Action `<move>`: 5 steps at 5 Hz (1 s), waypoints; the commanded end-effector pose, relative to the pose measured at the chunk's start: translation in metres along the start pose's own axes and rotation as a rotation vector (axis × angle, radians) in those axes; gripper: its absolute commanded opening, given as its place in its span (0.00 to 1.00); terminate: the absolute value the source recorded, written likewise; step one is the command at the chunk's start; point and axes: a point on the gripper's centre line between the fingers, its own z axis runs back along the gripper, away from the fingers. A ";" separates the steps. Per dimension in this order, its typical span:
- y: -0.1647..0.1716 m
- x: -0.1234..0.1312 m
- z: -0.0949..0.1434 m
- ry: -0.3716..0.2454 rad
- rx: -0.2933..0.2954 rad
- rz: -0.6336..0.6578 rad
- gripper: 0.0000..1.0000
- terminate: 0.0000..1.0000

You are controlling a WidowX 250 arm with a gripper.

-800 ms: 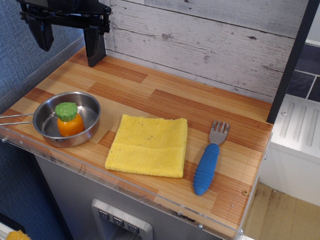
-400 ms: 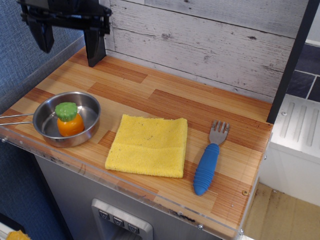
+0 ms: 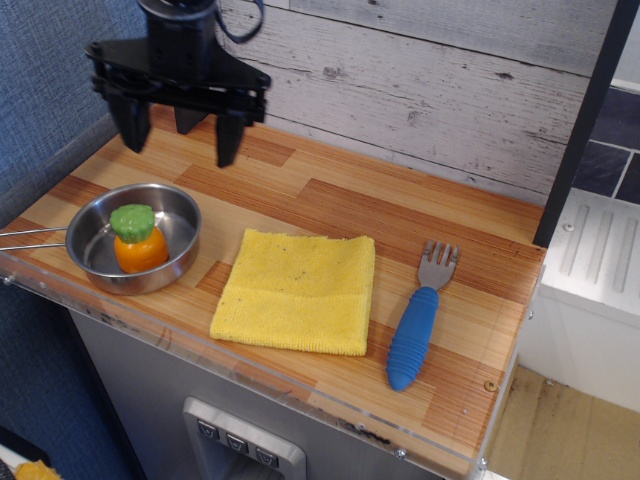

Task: Put towel behind pan slightly up the wall

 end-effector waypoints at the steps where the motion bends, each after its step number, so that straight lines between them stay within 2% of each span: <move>1: -0.030 -0.024 -0.008 -0.004 -0.101 -0.052 1.00 0.00; 3: -0.047 -0.039 -0.037 0.009 -0.153 -0.090 1.00 0.00; 4: -0.060 -0.045 -0.048 -0.042 -0.126 -0.126 1.00 0.00; 5: -0.072 -0.053 -0.064 -0.008 -0.196 -0.131 1.00 0.00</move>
